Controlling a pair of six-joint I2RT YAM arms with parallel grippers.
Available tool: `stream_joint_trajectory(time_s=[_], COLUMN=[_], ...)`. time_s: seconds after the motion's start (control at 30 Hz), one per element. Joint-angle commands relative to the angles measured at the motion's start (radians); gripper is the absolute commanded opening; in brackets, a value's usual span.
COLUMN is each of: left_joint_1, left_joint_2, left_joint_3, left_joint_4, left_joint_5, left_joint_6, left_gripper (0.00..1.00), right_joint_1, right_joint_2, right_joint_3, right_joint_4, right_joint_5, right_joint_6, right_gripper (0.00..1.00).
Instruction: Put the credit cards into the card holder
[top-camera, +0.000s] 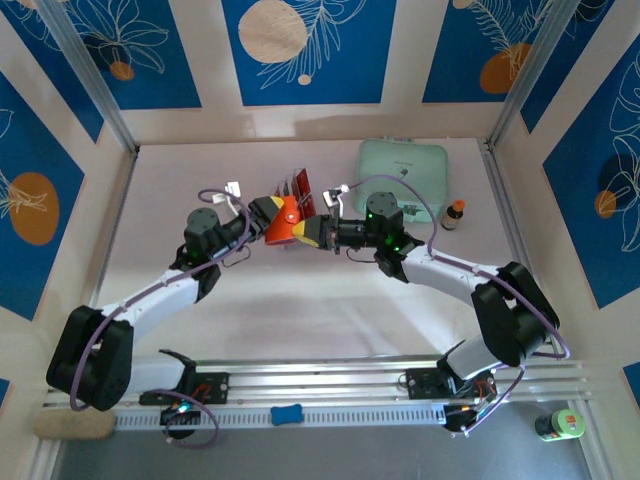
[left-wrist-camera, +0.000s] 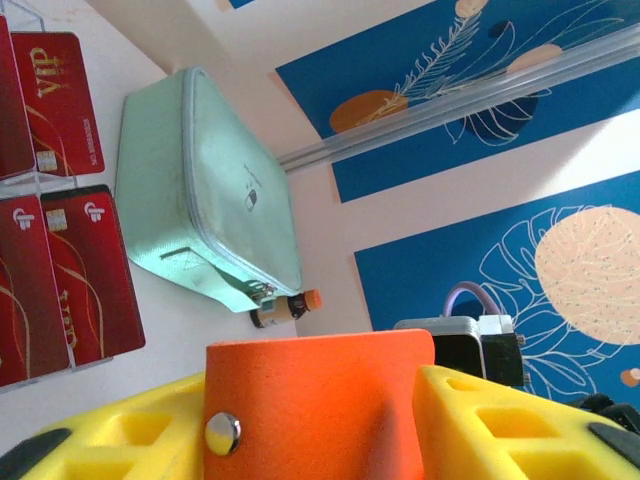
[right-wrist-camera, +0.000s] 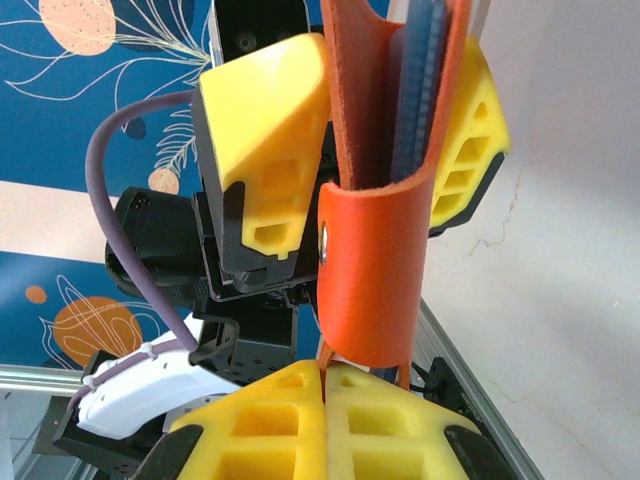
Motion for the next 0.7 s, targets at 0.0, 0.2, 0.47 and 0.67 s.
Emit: stream_joint_trajectory(time_s=[0.0, 0.2, 0.47, 0.67], left_joint_1=[0.003, 0.003, 0.002, -0.017], left_joint_2=[-0.012, -0.023, -0.047, -0.050], left_joint_3=[-0.017, -0.019, -0.013, -0.017], left_joint_4=[0.058, 0.046, -0.072, -0.103], left_joint_5=[0.009, -0.001, -0.017, -0.057], left_joint_6=[-0.001, 0.011, 0.101, 0.111], left_gripper=[0.43, 0.21, 0.00, 0.00], right_joint_1=[-0.006, -0.022, -0.045, 0.019], right_joint_2=[0.007, -0.002, -0.185, -0.156], right_joint_3=[-0.019, -0.042, 0.088, 0.283], right_joint_4=[0.024, 0.001, -0.734, -1.050], right_joint_5=[-0.002, -0.005, 0.230, 0.424], right_joint_6=[0.009, -0.003, -0.444, -0.636], right_gripper=[0.00, 0.06, 0.40, 0.50])
